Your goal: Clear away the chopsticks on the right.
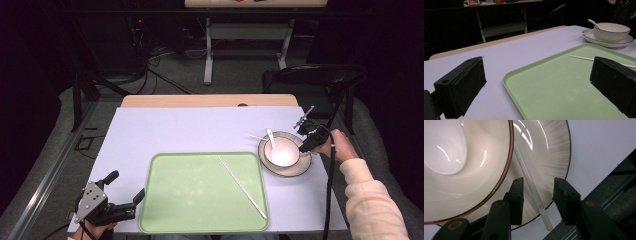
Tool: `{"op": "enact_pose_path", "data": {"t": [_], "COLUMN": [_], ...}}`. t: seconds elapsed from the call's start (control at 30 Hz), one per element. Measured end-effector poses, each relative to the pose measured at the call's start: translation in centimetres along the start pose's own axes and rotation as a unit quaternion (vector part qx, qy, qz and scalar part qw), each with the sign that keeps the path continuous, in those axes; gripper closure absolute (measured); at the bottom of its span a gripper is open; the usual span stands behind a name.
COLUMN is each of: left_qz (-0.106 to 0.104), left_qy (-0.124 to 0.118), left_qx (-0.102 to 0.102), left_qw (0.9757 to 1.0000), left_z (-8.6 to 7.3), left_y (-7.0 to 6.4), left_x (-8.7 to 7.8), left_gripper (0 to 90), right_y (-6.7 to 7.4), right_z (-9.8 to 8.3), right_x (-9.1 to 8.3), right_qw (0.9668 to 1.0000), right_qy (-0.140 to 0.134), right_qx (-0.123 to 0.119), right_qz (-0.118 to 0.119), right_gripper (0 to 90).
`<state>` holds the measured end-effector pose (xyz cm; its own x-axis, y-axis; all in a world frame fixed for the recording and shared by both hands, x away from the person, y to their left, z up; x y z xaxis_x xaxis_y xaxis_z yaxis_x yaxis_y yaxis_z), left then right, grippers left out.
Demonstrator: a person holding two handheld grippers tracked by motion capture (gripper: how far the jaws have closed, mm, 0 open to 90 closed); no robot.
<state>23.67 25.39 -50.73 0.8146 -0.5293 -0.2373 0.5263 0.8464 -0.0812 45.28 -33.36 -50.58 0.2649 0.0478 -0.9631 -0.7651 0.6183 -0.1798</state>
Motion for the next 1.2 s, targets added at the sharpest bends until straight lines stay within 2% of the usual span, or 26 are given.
{"op": "enact_pose_path", "data": {"t": [0.03, 0.2, 0.4, 0.5, 0.6, 0.77, 0.9, 1.07, 1.13, 1.17, 1.2], "left_qz": [0.0, 0.0, -0.001, -0.001, -0.001, -0.001, -0.001, -0.002, -0.002, -0.002, -0.002], "left_qy": [0.0, 0.0, 0.001, 0.001, 0.001, 0.002, 0.002, 0.004, 0.004, 0.004, 0.004], "left_qx": [0.0, 0.0, 0.0, 0.001, 0.001, 0.002, 0.001, 0.002, 0.002, 0.001, 0.002], "left_qw": [1.0, 1.0, 1.0, 1.0, 1.0, 1.0, 1.0, 1.0, 1.0, 1.0, 1.0], "left_z": [0.0, 0.0, 0.0, 0.0, 0.0, 0.0, 0.0, 0.0, 0.0, 0.0, 0.0], "left_y": [0.0, 0.0, 0.0, 0.0, 0.0, 0.0, 0.0, -0.1, -0.1, -0.1, -0.1], "left_x": [0.0, 0.0, 0.0, 0.0, 0.0, 0.0, 0.1, 0.1, 0.1, 0.1, 0.1], "left_gripper": [0.0, 0.0, 0.0, 0.0, 0.0, 0.0, 0.0, 0.0, 0.0, 0.0, 0.0], "right_y": [0.1, 0.2, 0.6, 0.6, 0.6, 0.9, 1.1, 1.1, 1.2, 1.0, 0.9], "right_z": [0.0, -0.2, -0.4, -0.4, -0.5, -0.8, -0.9, -0.9, -1.0, -1.0, -1.1], "right_x": [0.1, 0.8, 1.6, 1.6, 1.6, 1.6, 1.1, -0.1, -0.7, -1.0, -1.3], "right_qw": [1.0, 0.9999, 0.9998, 0.9998, 0.9998, 1.0, 0.9999, 0.9993, 0.9982, 0.9983, 0.998], "right_qy": [0.001, 0.012, 0.018, 0.02, 0.019, 0.002, 0.003, 0.0, 0.001, -0.006, -0.008], "right_qx": [0.004, -0.002, -0.005, -0.007, -0.004, 0.004, 0.014, 0.023, 0.046, 0.036, 0.04], "right_qz": [0.006, 0.007, 0.003, 0.001, -0.001, -0.001, -0.006, -0.031, -0.038, -0.044, -0.047], "right_gripper": [62.8, 72.1, 76.1, 81.1, 83.1, 83.6, 83.7, 83.8, 83.8, 83.8, 83.8]}}
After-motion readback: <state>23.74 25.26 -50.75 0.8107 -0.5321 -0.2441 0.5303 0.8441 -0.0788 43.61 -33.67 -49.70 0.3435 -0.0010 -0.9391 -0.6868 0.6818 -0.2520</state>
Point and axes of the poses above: each handheld gripper's, and its own axes: x roughly forward along the jaws, z roughly out of its top, y roughly to its left, the point moved 2 cm from there along x, roughly forward along the jaws, and after that the axes turned 6 degrees about -x, right-handed, at the moved point
